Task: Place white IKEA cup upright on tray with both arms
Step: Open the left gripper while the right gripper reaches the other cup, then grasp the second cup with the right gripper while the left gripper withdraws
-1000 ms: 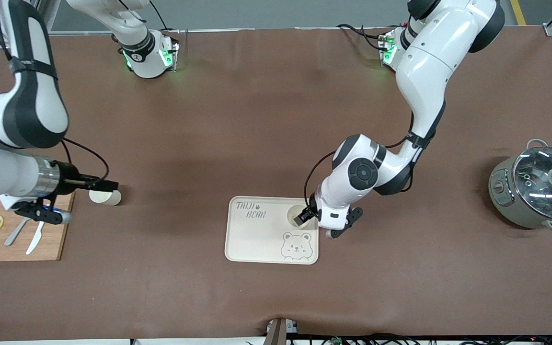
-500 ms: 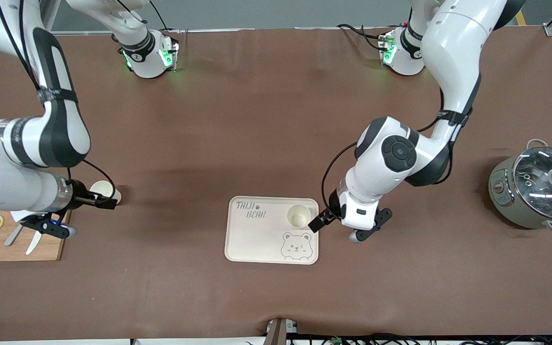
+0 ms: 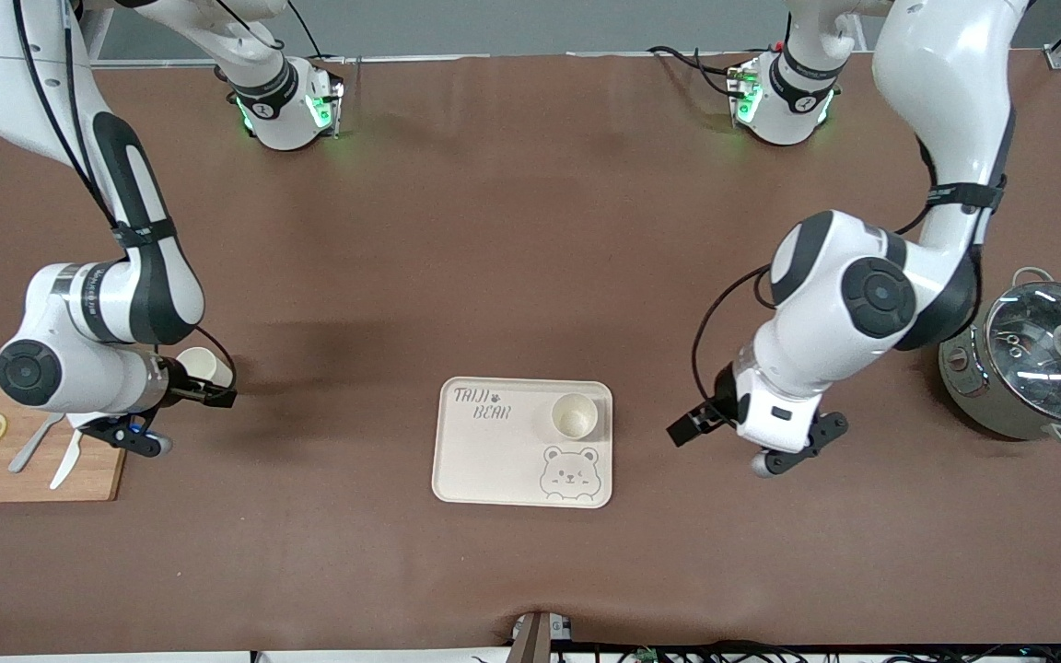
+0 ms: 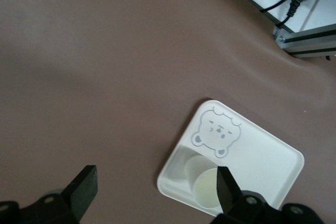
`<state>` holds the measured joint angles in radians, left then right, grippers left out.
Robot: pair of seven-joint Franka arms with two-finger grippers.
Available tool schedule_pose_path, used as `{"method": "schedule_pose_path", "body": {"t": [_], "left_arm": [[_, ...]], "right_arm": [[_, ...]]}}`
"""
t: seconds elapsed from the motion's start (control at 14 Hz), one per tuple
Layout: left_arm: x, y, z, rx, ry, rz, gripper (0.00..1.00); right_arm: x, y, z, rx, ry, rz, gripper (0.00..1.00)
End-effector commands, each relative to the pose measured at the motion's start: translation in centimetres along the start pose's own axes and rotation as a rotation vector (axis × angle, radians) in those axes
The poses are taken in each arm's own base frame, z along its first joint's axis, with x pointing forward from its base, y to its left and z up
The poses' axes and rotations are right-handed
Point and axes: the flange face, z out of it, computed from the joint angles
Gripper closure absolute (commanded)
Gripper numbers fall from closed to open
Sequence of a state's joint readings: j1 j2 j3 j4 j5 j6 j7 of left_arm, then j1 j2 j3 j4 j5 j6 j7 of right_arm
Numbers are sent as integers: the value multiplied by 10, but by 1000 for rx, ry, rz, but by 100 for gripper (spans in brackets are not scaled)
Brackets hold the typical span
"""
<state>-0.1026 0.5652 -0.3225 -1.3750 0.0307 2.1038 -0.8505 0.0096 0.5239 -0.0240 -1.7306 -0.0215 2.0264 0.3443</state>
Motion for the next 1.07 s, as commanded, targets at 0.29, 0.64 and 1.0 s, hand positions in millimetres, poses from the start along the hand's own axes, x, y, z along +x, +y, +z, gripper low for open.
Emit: {"method": "schedule_pose_path", "body": {"t": [0.29,0.64,1.0], "left_arm": [[32,-82,-79,143,-48,152,0],[32,-119,-133,204,-88,237,0],[14,-129,-165,308,-36,338,0]], "right_arm": [[-18,11,41,4,29,2,88],[-24,-1,25,-16,-13,-4,100],[-41,-68,-35,-18,-57,43,100]]}}
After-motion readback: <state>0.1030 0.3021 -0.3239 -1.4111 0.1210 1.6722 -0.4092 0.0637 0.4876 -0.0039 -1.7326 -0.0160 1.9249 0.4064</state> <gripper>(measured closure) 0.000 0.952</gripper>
